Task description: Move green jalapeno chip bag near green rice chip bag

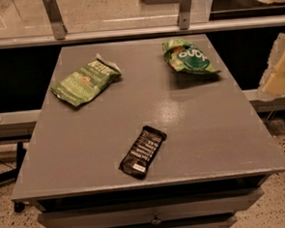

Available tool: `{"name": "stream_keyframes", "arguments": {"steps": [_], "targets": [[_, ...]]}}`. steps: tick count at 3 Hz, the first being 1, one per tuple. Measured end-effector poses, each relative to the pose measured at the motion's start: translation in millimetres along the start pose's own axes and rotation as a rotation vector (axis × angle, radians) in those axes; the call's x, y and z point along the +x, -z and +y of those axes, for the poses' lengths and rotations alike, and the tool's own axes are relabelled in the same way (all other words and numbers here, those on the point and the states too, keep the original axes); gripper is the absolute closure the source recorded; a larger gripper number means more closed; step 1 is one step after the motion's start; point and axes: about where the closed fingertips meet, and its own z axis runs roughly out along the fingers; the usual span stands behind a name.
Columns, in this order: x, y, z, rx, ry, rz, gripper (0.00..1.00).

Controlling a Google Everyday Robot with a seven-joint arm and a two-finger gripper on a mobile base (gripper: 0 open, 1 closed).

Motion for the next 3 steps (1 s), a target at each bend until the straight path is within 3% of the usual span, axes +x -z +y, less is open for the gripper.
{"name": "stream_keyframes", "arguments": {"steps": [2, 3], "targets": [[-8, -3, -2, 0.008, 0.011, -0.025, 0.0], [-33, -26, -13, 0.005, 0.055, -0.108, 0.0]]}}
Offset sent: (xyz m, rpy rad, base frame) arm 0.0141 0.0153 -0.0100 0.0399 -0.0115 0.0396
